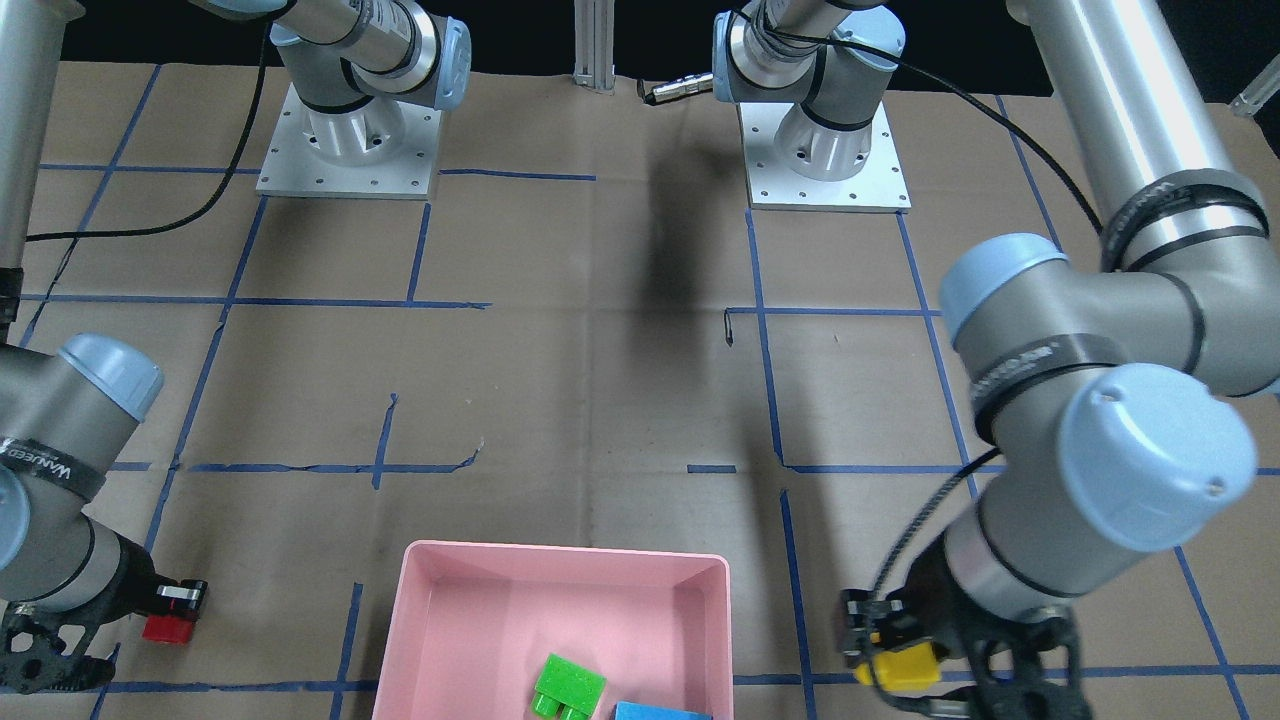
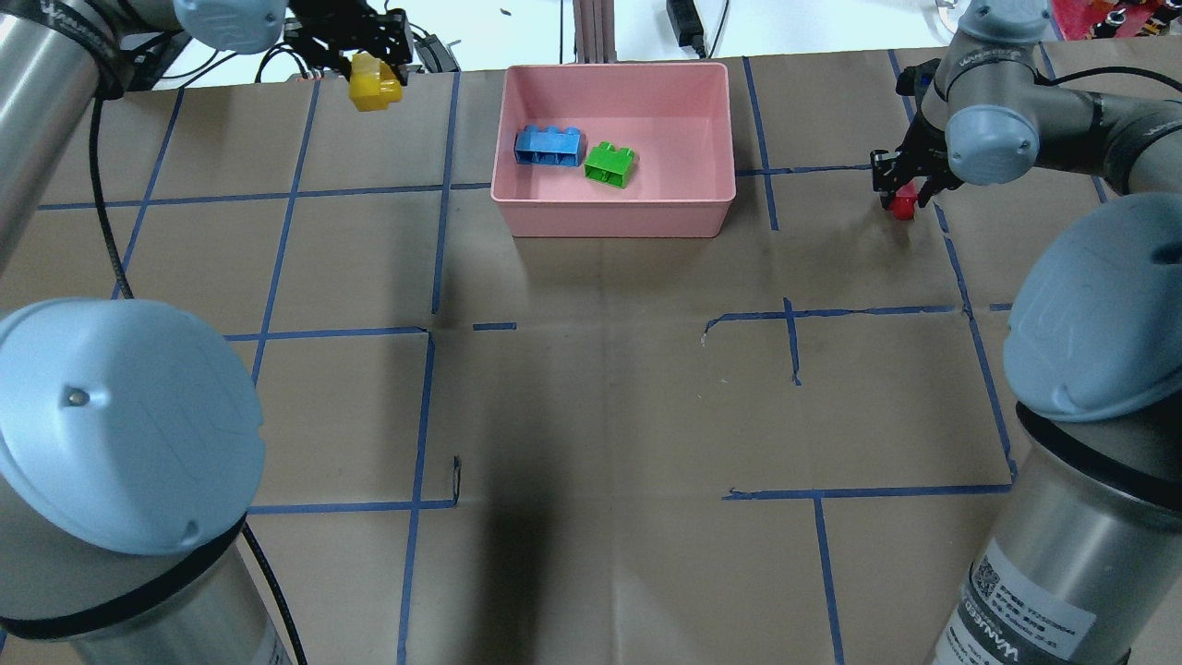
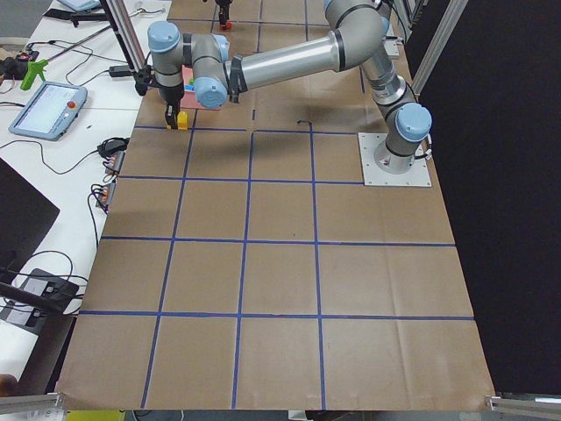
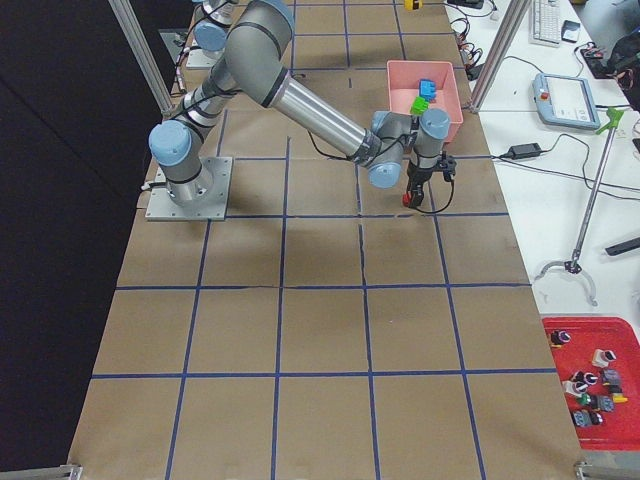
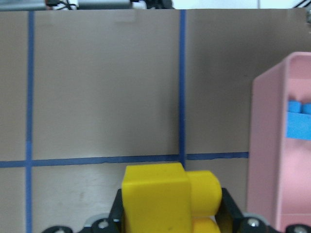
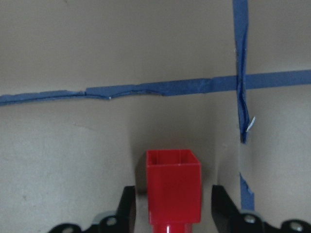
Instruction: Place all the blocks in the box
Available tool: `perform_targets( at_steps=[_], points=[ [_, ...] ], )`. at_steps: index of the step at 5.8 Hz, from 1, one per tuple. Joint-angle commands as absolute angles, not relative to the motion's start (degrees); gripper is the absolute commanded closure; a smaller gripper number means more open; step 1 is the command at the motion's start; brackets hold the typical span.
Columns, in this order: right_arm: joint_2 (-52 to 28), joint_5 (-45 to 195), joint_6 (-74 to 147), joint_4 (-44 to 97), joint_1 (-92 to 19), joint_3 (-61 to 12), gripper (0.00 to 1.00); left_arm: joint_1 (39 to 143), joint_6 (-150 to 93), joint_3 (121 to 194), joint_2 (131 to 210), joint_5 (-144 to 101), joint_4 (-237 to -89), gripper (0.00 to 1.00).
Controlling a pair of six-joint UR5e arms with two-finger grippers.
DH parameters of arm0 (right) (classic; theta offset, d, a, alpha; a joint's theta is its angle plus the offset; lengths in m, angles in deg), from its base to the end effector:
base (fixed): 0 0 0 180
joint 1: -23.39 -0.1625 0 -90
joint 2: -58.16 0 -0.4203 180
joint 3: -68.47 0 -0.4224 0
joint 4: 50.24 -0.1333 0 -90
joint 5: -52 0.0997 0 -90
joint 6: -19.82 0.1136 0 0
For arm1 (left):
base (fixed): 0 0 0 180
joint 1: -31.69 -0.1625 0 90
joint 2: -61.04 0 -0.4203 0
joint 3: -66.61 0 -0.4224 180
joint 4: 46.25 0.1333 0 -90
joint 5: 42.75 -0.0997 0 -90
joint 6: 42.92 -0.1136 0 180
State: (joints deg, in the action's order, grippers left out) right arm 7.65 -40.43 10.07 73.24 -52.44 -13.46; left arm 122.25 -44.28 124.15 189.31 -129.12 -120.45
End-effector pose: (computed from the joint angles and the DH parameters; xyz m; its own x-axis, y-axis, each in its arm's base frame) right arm -0.0545 -0.7407 0.1568 -0.9958 0.0784 0.0478 0.0771 0.9966 -0.0283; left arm -0.1483 -0.7970 0.3554 -0.9973 0.0441 0.0582 0.0333 0.9840 -0.1749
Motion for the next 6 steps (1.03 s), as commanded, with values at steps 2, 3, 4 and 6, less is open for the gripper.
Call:
perform_targets(
  at_steps=[2, 3, 4, 6],
  points=[
    [5.8, -40.4, 8.5, 72.3, -52.3, -11.5, 0.95, 134.4, -34.8, 117.3, 200.4, -129.1, -114.0, 0.70],
    [4.0, -40.4, 6.0, 67.7, -52.5, -9.2, 0.95, 135.9, -34.7, 117.4, 202.2, -129.1, -111.3, 0.62],
    [3.2, -40.2, 2.1, 66.3, -52.6, -5.9, 0.96, 135.6, -34.8, 117.4, 201.6, -129.1, -111.2, 0.41],
    [2.9, -39.1, -6.9, 66.4, -53.6, 0.3, 0.95, 133.2, -36.1, 117.2, 200.2, -127.1, -111.7, 0.00]
  ],
)
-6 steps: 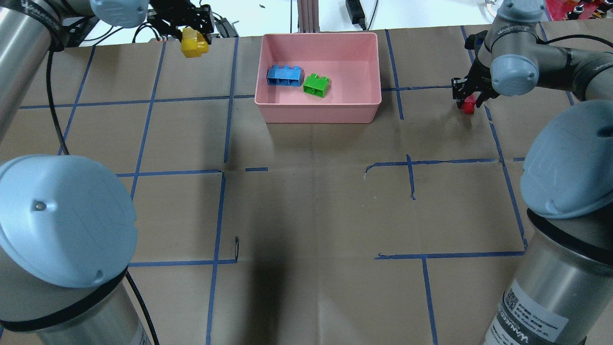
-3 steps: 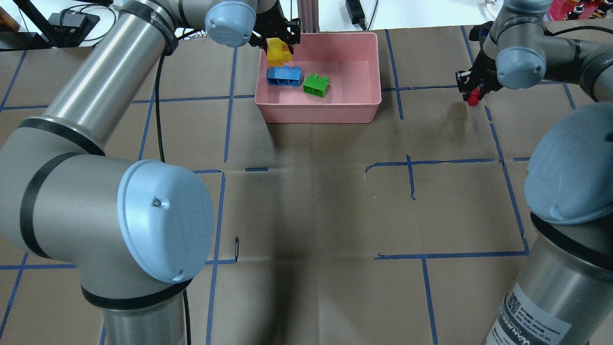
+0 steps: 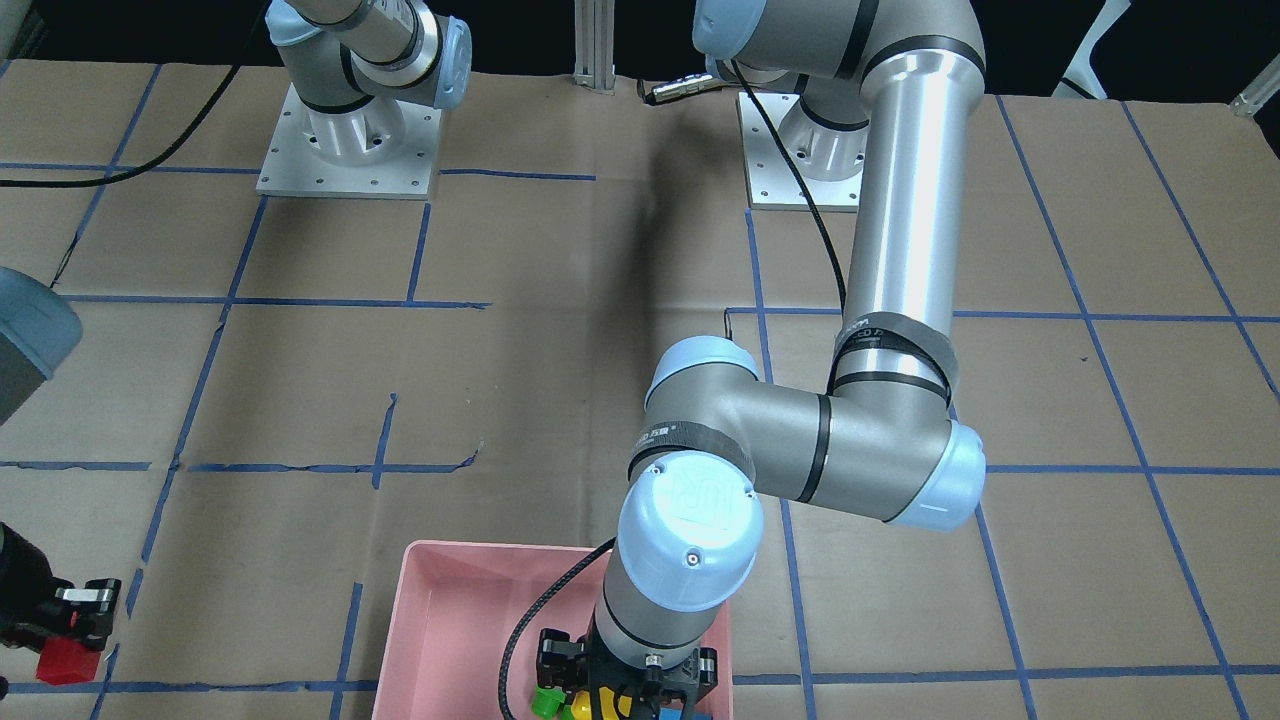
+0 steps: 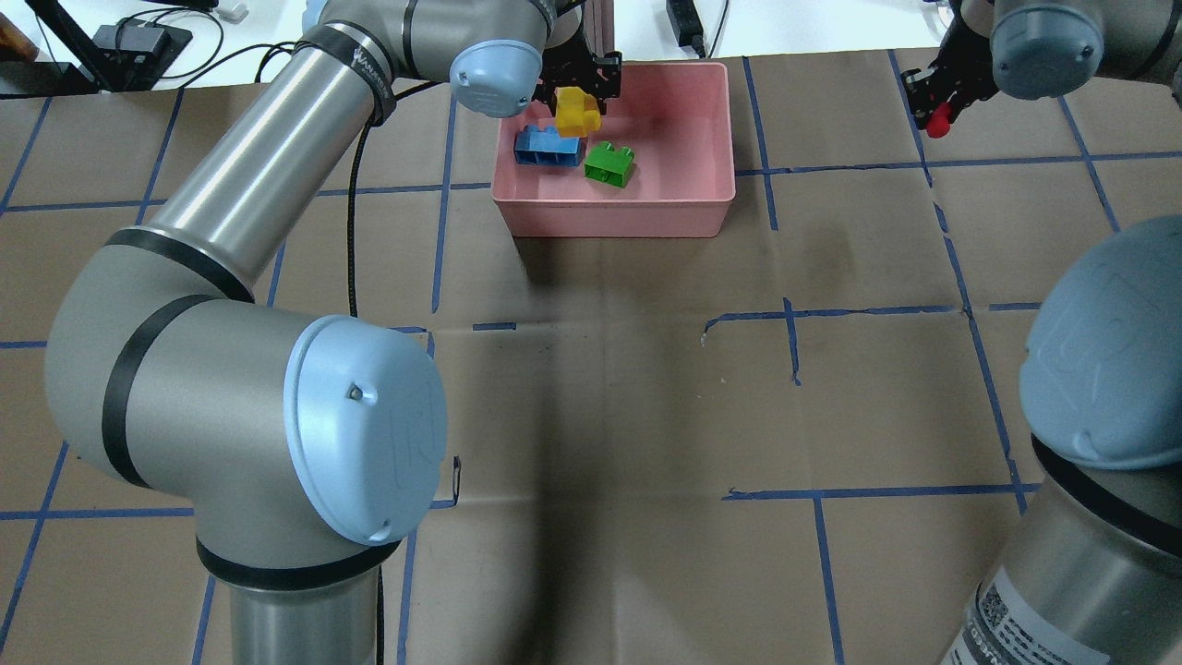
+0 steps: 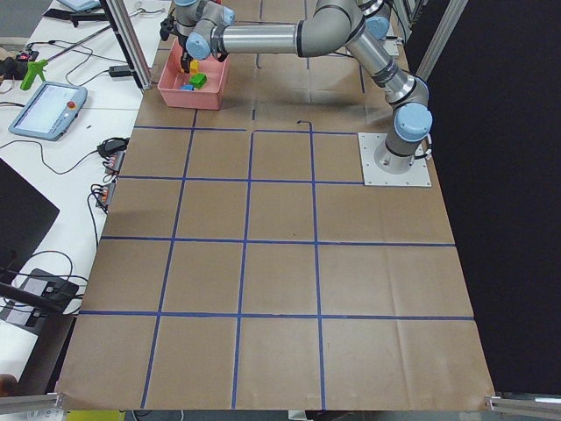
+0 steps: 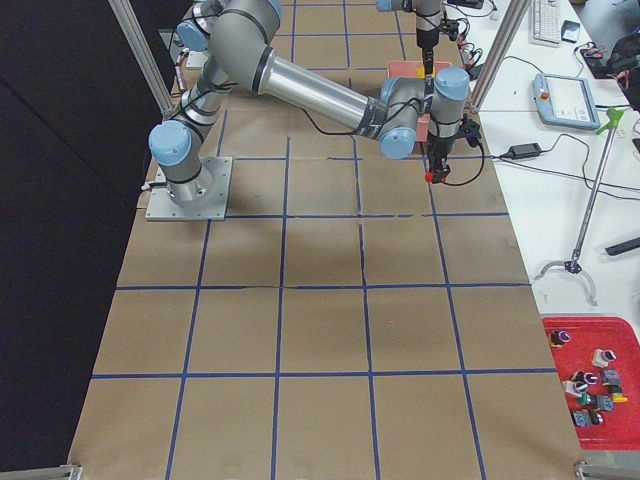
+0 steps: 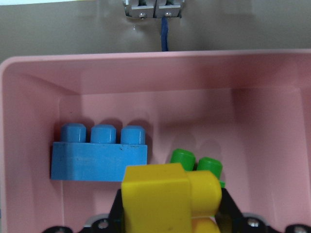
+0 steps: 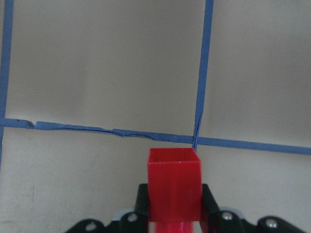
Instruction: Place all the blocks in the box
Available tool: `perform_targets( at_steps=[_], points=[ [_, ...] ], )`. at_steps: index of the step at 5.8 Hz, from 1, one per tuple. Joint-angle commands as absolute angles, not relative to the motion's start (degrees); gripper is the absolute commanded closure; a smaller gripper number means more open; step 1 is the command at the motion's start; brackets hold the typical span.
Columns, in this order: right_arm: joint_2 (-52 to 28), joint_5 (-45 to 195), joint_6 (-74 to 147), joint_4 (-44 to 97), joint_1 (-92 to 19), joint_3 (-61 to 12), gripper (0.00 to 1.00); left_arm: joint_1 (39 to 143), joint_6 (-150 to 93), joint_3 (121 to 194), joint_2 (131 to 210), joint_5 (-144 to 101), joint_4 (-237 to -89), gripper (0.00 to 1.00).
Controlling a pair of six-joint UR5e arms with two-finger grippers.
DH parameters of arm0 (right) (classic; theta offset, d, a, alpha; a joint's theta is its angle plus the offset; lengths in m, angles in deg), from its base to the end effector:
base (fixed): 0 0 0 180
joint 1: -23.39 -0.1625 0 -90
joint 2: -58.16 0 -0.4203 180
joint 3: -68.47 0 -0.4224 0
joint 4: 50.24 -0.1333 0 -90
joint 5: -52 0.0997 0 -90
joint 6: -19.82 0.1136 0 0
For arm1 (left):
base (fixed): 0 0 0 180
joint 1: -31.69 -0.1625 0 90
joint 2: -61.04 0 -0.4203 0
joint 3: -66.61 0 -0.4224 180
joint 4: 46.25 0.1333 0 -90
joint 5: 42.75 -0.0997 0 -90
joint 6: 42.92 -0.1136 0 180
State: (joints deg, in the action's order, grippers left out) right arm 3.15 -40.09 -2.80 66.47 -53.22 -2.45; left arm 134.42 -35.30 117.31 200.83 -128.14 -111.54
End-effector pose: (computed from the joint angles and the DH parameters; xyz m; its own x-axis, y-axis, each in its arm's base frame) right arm -0.0518 -0.7755 0.2982 -0.9834 -0.1478 0.1051 -0.1633 0.9736 -0.1592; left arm -0.3286 -0.8082 0.2717 -0.9877 0.1114 0.1098 0.0834 0.9689 -0.2331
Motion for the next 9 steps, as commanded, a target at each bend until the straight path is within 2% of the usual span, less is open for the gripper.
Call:
perform_targets(
  at_steps=[1, 2, 3, 4, 5, 6, 8, 9],
  points=[
    [2.2, -31.3, -7.2, 66.5, -55.7, 4.1, 0.95, 131.7, -36.1, 117.8, 198.3, -127.2, -112.2, 0.00],
    [2.5, -27.5, -7.9, 67.3, -59.0, 7.4, 0.95, 131.0, -36.3, 117.9, 197.1, -127.3, -113.0, 0.00],
    [3.7, -24.9, -9.3, 73.4, -63.7, 7.1, 0.95, 126.3, -41.4, 118.5, 192.7, -127.3, -120.0, 0.00],
    [7.2, -21.5, -10.8, 83.5, -68.6, 6.7, 0.95, 120.3, -48.2, 119.0, 189.1, -127.3, -128.2, 0.00],
    [11.4, -18.6, -11.0, 88.7, -73.9, 6.9, 0.95, 119.0, -48.6, 120.6, 185.7, -127.6, -132.1, 0.00],
    [14.4, -18.1, -11.0, 92.9, -76.6, 6.7, 0.93, 118.9, -48.9, 123.5, 180.5, -127.9, -136.4, 0.00],
    [15.8, -14.9, -11.0, 92.8, -77.2, 6.3, 0.92, 119.5, -48.5, 134.7, 167.5, -129.1, -140.2, 0.00],
    [15.1, -15.6, -10.6, 91.7, -77.3, 5.9, 0.04, 119.5, -48.8, 138.8, 163.0, -129.0, -140.1, 0.00]
  ],
)
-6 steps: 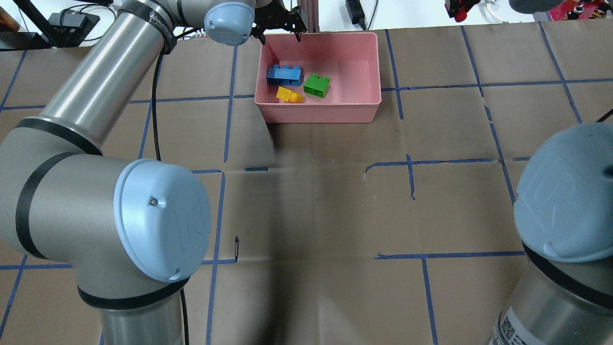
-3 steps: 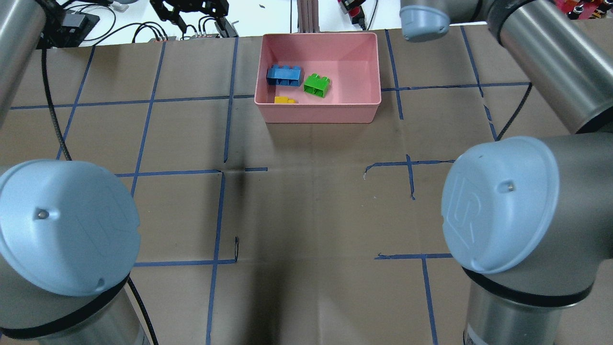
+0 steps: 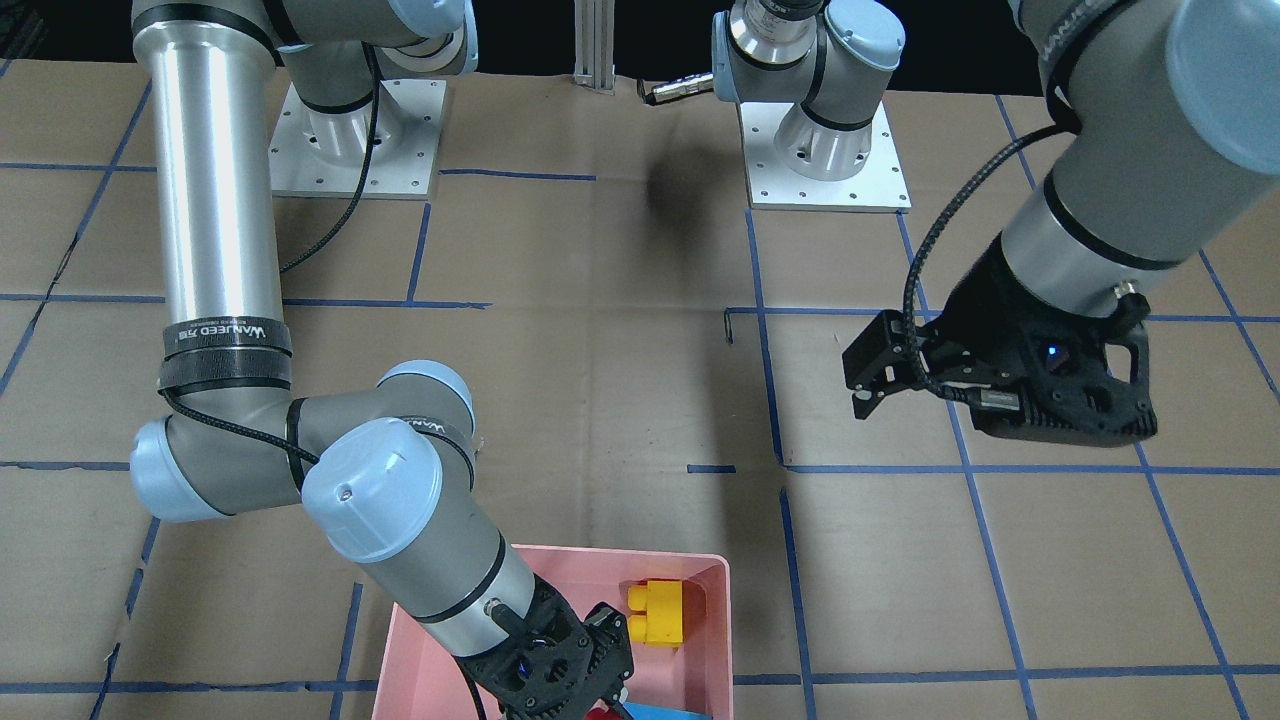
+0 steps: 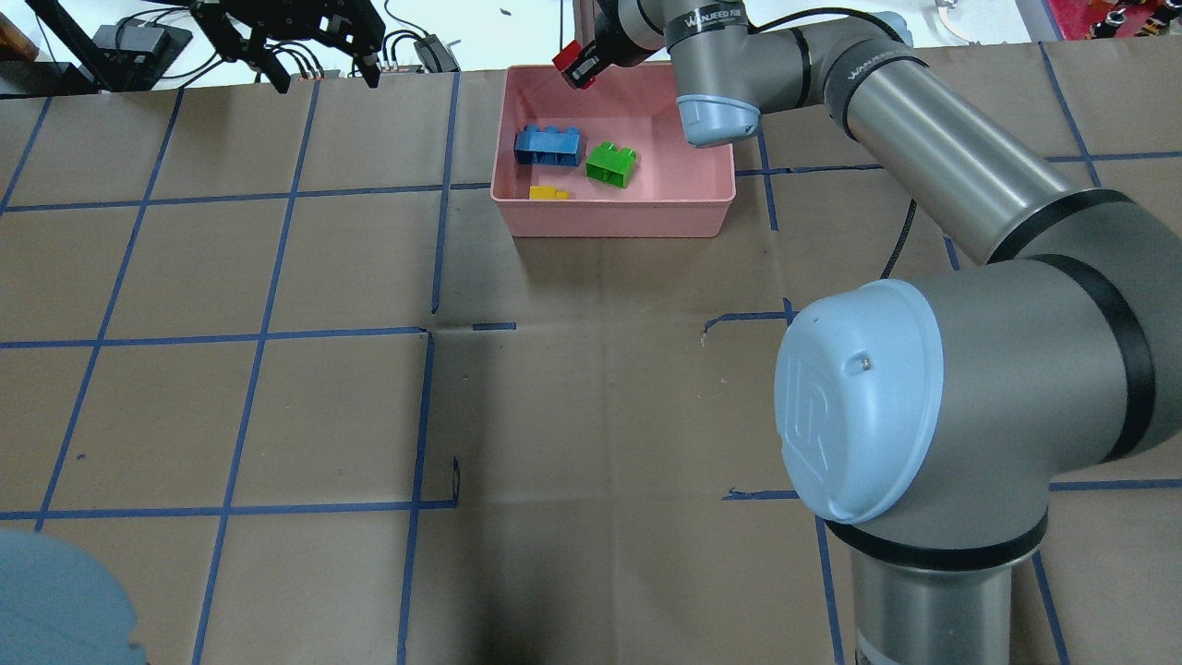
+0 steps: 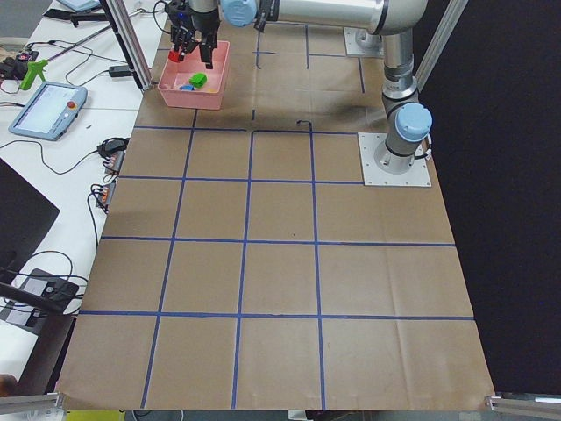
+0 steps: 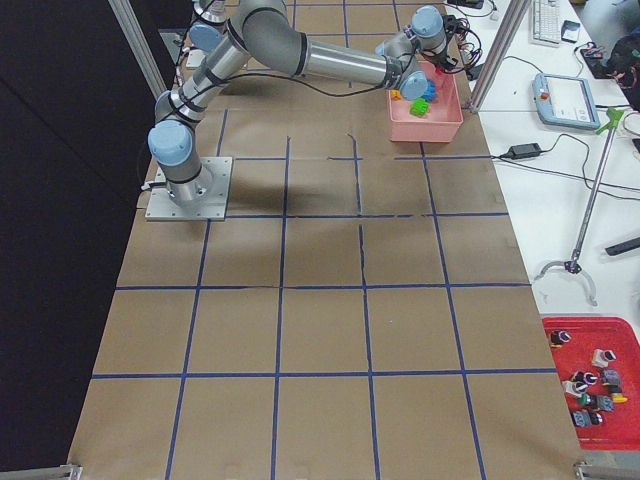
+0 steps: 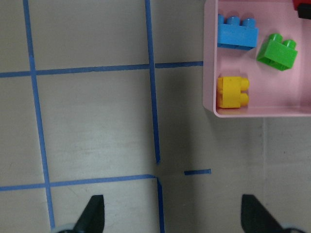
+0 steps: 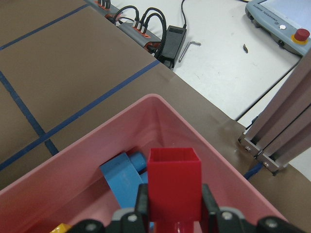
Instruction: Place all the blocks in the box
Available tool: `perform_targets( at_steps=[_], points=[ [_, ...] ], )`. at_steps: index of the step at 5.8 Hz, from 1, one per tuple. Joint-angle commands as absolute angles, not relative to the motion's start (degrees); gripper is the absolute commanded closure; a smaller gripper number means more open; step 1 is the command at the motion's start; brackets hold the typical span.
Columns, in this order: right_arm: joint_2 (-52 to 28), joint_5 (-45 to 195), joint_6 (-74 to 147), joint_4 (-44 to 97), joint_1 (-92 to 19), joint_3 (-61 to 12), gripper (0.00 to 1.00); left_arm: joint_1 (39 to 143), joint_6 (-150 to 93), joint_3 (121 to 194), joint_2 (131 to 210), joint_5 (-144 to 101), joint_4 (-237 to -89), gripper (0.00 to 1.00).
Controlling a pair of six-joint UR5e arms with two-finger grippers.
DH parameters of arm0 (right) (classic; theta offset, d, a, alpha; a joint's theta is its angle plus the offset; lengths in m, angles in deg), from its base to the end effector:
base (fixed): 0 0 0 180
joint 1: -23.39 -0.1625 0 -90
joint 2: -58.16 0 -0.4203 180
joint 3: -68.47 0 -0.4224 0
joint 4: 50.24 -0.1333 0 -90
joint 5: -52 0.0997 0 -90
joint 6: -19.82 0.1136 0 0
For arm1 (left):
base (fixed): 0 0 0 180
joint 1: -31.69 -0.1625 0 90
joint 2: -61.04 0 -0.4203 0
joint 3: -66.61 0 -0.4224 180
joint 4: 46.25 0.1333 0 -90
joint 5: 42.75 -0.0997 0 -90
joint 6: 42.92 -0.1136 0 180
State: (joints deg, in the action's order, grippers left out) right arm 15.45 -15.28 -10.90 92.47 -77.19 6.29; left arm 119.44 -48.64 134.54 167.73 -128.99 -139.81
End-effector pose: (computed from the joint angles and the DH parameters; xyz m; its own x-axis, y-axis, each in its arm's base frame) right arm 0.3298 -0.8010 0.2738 -0.6676 -0.7445 0.0023 -0.5754 0.5140 -0.6362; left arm -0.1153 -0.6495 0.4946 -0.9961 0.0626 0.0621 0.0603 0.9974 -0.0381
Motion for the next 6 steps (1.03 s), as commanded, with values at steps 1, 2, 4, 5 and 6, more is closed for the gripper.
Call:
perform_targets(
  at_steps=[1, 2, 4, 5, 6],
  points=[
    [14.7, -15.8, -10.6, 90.5, -77.3, 5.9, 0.00, 120.5, -49.0, 142.9, 159.3, -128.7, -140.2, 0.00],
    [13.3, -16.0, -10.7, 84.9, -76.9, 5.8, 0.00, 121.2, -49.3, 147.9, 154.9, -129.1, -140.2, 0.00],
    [7.1, -20.4, -10.9, 76.2, -75.9, 1.8, 0.00, 121.2, -54.2, 154.0, 152.3, -129.0, -139.1, 0.00],
    [5.8, -20.3, -10.9, 76.4, -75.5, -0.6, 0.00, 121.1, -53.2, 154.2, 152.5, -129.1, -138.6, 0.00],
    [4.9, -21.0, -10.8, 76.1, -75.3, -0.8, 0.00, 121.0, -53.5, 154.4, 153.0, -129.0, -138.5, 0.00]
  ],
)
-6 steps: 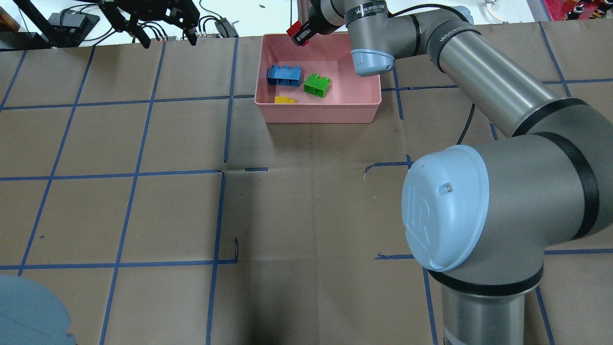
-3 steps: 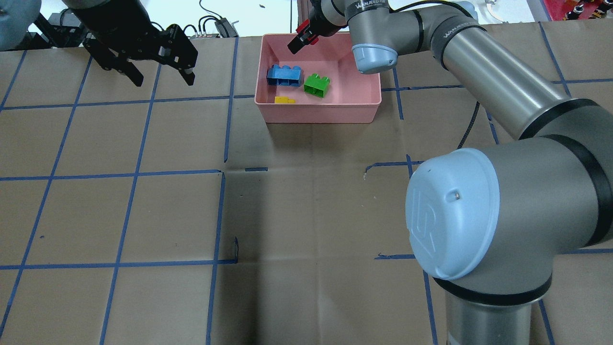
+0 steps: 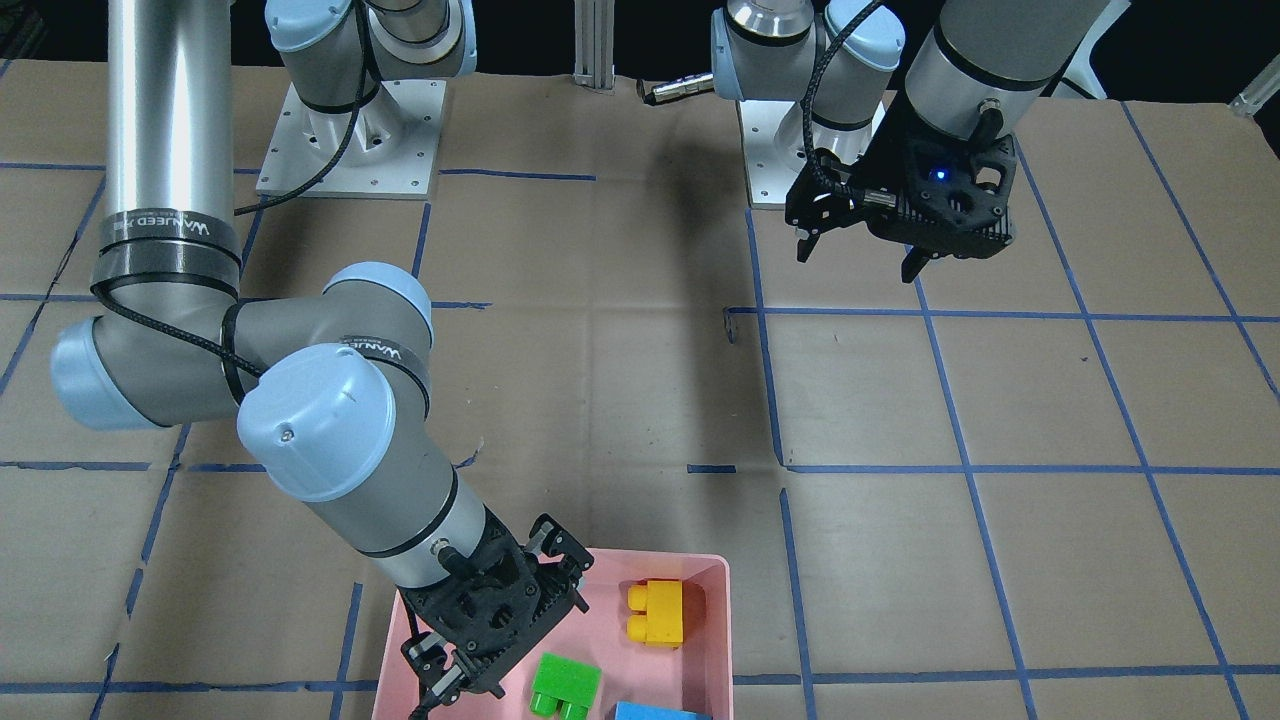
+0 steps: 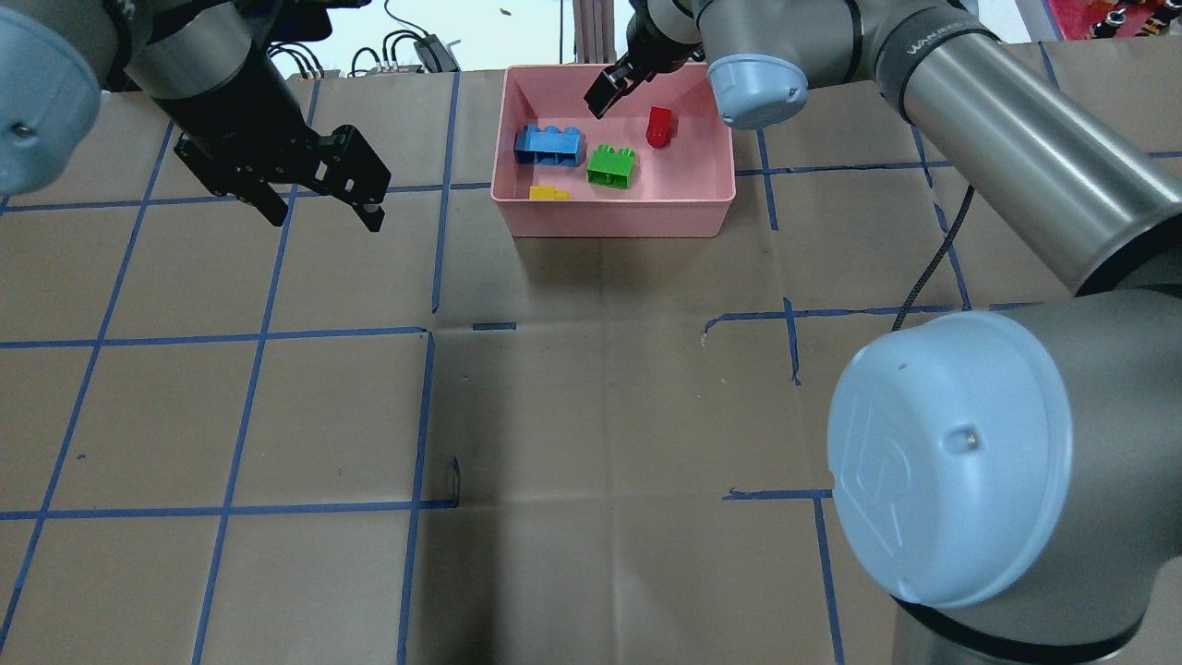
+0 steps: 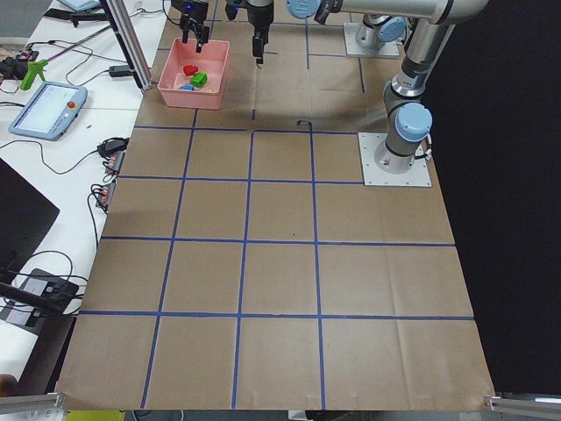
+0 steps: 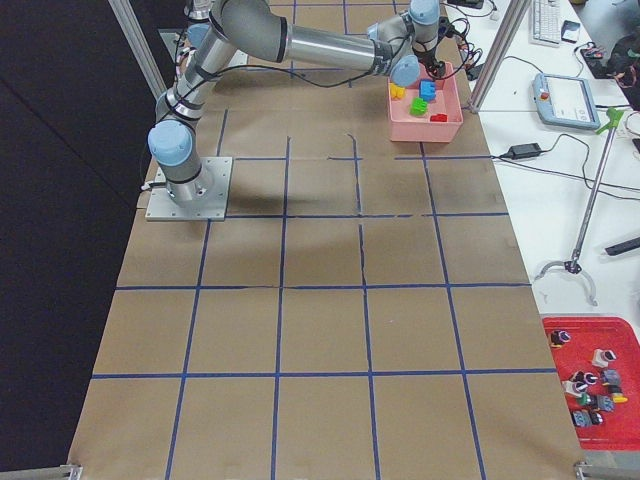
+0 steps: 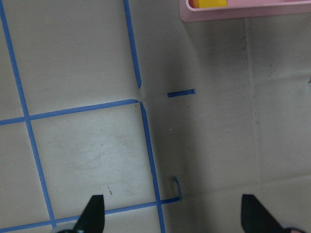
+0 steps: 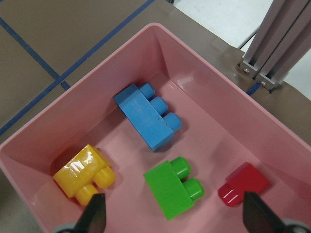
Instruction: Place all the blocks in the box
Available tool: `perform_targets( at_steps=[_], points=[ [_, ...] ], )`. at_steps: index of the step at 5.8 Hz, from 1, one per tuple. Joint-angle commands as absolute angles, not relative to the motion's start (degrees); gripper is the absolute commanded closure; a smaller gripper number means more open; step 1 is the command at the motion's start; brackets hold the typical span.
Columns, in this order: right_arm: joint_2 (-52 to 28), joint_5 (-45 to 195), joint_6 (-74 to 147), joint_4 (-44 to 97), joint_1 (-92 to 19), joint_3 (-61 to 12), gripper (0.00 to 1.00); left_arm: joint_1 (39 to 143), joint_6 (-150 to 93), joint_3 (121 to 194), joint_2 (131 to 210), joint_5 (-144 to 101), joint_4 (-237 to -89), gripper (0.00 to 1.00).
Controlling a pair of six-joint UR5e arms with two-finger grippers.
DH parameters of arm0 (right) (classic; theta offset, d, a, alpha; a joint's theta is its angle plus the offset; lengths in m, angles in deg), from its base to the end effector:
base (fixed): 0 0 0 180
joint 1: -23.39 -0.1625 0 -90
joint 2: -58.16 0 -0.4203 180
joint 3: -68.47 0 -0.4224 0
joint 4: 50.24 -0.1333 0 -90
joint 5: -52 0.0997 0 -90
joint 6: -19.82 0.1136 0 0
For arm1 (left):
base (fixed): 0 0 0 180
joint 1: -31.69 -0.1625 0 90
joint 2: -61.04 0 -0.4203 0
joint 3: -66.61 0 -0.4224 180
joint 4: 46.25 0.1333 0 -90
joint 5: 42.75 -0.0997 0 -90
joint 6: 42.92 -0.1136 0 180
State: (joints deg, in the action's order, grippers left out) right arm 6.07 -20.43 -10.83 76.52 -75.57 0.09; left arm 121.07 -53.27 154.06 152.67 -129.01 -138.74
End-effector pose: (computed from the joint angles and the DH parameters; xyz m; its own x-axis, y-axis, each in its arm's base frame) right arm 0.2894 -0.7592 0.3090 -0.7216 -0.6892 -0.0650 -0.5972 0.6673 -0.4450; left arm -0.1350 -0.5323 0.4734 -0.9835 0.1672 0.0691 0.1686 0.9856 0.0152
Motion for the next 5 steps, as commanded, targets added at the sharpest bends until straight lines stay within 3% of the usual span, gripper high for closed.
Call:
perform_targets(
  at_steps=[1, 4, 5],
  points=[
    [1.2, -26.6, -10.4, 73.2, -74.5, -1.0, 0.00, 120.9, -53.5, 154.3, 152.9, -129.0, -138.5, 0.00],
    [-16.0, -32.4, -2.2, 45.6, -70.4, -1.6, 0.00, 120.2, -54.3, 154.1, 152.0, -131.5, -138.5, 0.00],
    [-22.8, -35.2, 6.8, 39.1, -70.5, -5.0, 0.00, 120.2, -53.4, 154.4, 151.9, -133.1, -138.5, 0.00]
  ],
)
